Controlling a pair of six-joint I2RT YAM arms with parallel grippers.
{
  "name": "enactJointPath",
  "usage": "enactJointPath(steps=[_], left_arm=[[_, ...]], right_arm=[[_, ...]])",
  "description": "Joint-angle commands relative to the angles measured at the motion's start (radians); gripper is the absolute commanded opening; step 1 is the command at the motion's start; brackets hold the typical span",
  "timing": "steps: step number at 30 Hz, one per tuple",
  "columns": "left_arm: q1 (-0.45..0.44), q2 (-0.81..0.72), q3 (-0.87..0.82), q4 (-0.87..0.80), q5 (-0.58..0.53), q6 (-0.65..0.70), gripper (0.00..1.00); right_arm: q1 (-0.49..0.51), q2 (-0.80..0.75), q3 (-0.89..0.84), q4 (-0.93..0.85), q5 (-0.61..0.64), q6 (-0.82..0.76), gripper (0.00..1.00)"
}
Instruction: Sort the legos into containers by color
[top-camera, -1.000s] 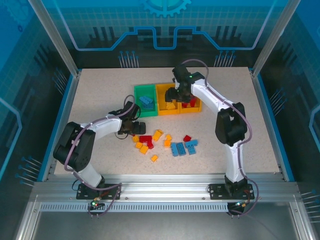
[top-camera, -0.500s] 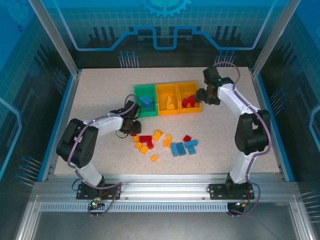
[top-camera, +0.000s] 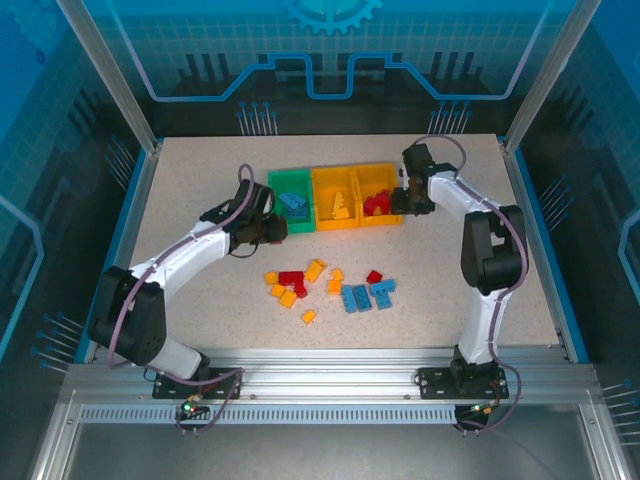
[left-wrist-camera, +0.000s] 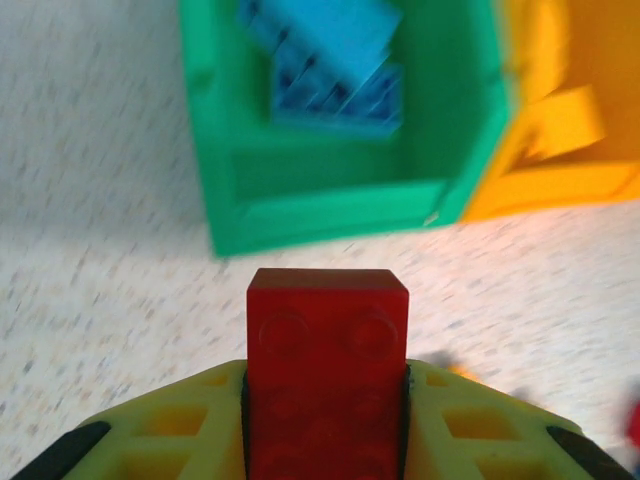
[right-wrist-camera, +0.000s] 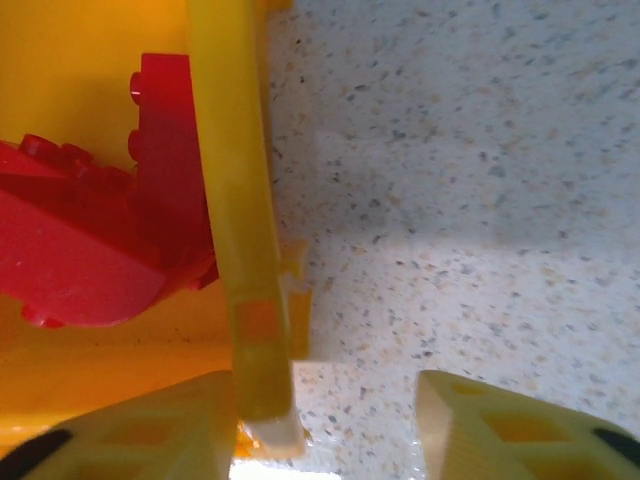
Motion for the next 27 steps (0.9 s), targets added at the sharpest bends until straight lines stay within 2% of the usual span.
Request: enactJointPath(steps=[1,7,11,18,23,27], left_arm=[[-0.031,0.023,0.120,0.007,0.073,-0.018,0.35],[-0.108,0.214,0.372,-0.004,0.122,-0.010,0.35],[-0.139,0.333,0.498,-0.003,0.133,-0.011,0.36],[-0.167,0.490,0.655,-0.017,0.154,-0.012,0.36],[-0.171,0.586,0.743,-0.053,0.143,-0.013,0.37],[-0.170,0.625,0.776,-0.092,0.108,-0.005,0.38]], right_arm=[[0.002,0.025,0.025,0.038,-0.069,-0.042,0.41],[0.060,-0.008,-0.042,0.067,-0.081,-0.057,0.20],[0.109,-0.063,-0.139,0.119,-0.085,-0.036,0.18],[0.166,-0.097,-0.186,0.132,-0.090,0.025,0.19],[0.198,-0.129,-0.187,0.102,-0.091,0.108,0.23],[0.194,-0.175,-0.197,0.070,-0.073,0.186,0.40]])
